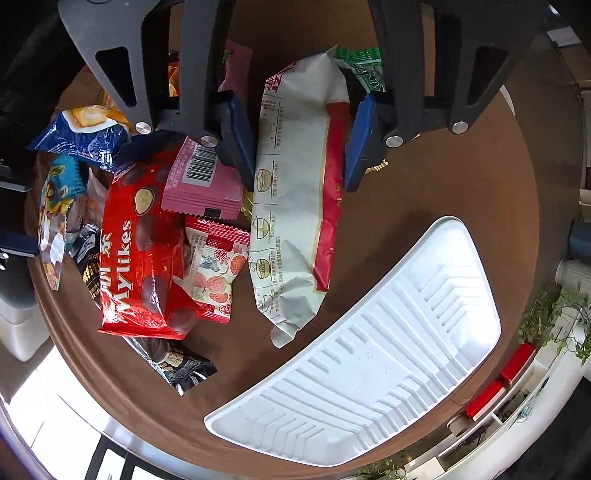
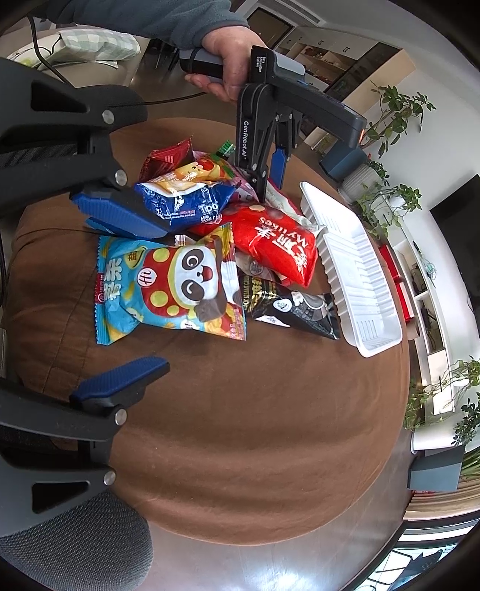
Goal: Organize snacks
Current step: 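Close the left gripper on the wafer bar and lift it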
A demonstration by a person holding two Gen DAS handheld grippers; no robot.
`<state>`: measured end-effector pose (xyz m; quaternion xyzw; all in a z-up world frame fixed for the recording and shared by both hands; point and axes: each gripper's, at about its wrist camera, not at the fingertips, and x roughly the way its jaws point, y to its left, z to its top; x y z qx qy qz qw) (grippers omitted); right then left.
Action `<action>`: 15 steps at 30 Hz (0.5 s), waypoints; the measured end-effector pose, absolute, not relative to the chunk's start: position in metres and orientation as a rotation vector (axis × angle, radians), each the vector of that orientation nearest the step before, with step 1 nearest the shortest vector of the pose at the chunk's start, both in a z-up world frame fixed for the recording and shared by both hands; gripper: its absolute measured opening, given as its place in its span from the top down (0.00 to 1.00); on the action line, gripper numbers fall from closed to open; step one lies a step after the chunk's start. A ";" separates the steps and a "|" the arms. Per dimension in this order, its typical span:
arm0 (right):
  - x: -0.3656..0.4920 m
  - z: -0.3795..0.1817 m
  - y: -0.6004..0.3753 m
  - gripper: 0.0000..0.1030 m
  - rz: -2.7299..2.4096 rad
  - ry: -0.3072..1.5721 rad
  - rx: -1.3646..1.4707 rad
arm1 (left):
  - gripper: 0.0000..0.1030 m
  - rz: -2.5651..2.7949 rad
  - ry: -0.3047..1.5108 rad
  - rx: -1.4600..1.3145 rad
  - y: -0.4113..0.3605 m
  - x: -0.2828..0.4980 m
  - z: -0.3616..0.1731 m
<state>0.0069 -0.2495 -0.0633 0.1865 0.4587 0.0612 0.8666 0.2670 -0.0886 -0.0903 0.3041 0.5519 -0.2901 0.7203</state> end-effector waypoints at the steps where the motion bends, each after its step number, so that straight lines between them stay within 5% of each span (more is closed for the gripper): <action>1: 0.007 -0.063 -0.249 0.32 0.127 0.961 0.390 | 0.60 -0.641 1.220 0.658 -0.086 0.269 -0.090; 6: 0.006 -0.063 -0.251 0.32 0.114 0.957 0.394 | 0.67 -0.613 1.176 0.634 -0.075 0.267 -0.082; 8: 0.007 -0.064 -0.252 0.32 0.112 0.959 0.392 | 0.80 -0.612 1.164 0.626 -0.071 0.267 -0.079; 15: 0.007 -0.064 -0.245 0.32 0.111 0.959 0.367 | 0.80 -0.608 1.177 0.685 -0.075 0.259 -0.081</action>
